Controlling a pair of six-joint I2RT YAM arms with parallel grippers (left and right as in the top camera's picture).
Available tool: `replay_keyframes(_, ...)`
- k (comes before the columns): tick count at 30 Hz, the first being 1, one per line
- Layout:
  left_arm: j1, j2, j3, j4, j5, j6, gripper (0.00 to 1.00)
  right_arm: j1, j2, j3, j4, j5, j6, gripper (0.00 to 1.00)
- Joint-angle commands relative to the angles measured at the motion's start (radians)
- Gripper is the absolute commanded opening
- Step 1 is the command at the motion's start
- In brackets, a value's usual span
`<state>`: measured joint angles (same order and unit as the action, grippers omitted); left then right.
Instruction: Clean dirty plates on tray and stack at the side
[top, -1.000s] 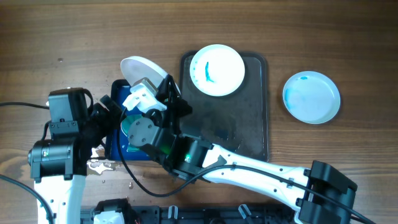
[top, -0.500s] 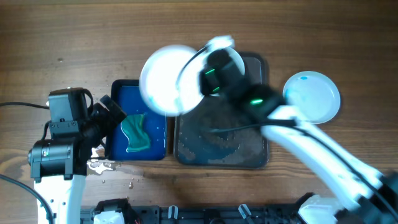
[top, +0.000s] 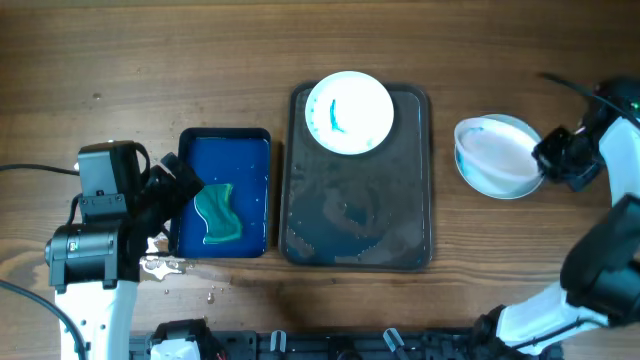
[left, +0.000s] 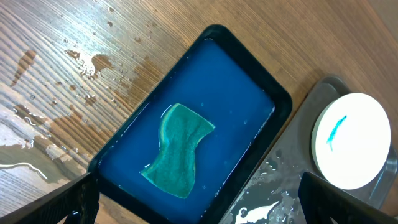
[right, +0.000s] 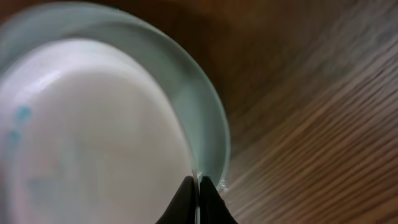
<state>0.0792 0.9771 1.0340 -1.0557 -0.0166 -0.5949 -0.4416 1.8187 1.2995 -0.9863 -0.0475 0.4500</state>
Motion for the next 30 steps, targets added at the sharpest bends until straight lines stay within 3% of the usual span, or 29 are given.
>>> replay_keyframes(1,0.005,0.0,0.013,-0.001,0.008,0.012,1.0,-0.002,0.013,0.019,-0.002,-0.092,-0.072,0.25)
replay_keyframes(2,0.005,0.0,0.013,-0.001,0.008,0.012,1.0,0.014,-0.027,0.042,0.0,-0.152,-0.086,0.42)
replay_keyframes(6,0.005,0.0,0.013,-0.001,0.008,0.012,1.0,0.217,-0.238,0.064,0.076,-0.306,-0.233,0.46)
replay_keyframes(9,0.005,0.0,0.013,-0.001,0.008,0.012,1.0,0.466,-0.299,0.064,0.151,-0.287,-0.321,0.49)
replay_keyframes(10,0.005,0.0,0.013,-0.001,0.008,0.012,1.0,0.569,-0.288,0.057,0.195,-0.213,-0.319,0.57)
replay_keyframes(14,0.005,0.0,0.013,-0.001,0.008,0.012,1.0,0.775,-0.121,0.022,0.414,0.137,-0.319,0.66)
replay_keyframes(18,0.005,0.0,0.013,-0.001,0.008,0.012,1.0,0.778,0.144,0.022,0.627,0.164,-0.32,0.79)
replay_keyframes(21,0.005,0.0,0.013,-0.001,0.008,0.012,1.0,0.771,0.274,0.022,0.698,0.218,-0.319,0.79)
replay_keyframes(22,0.005,0.0,0.013,-0.001,0.008,0.012,1.0,0.768,0.29,0.022,0.695,0.22,-0.319,0.68)
replay_keyframes(23,0.005,0.0,0.013,-0.001,0.008,0.012,1.0,0.768,0.293,0.022,0.683,0.219,-0.319,0.5)
replay_keyframes(24,0.005,0.0,0.013,-0.001,0.008,0.012,1.0,0.768,0.28,0.023,0.651,0.175,-0.318,0.13)
replay_keyframes(25,0.005,0.0,0.013,-0.001,0.008,0.012,1.0,0.768,0.264,0.023,0.626,0.125,-0.319,0.04)
replay_keyframes(30,0.005,0.0,0.013,-0.001,0.008,0.012,1.0,0.768,0.067,0.023,0.4,-0.169,-0.307,0.04)
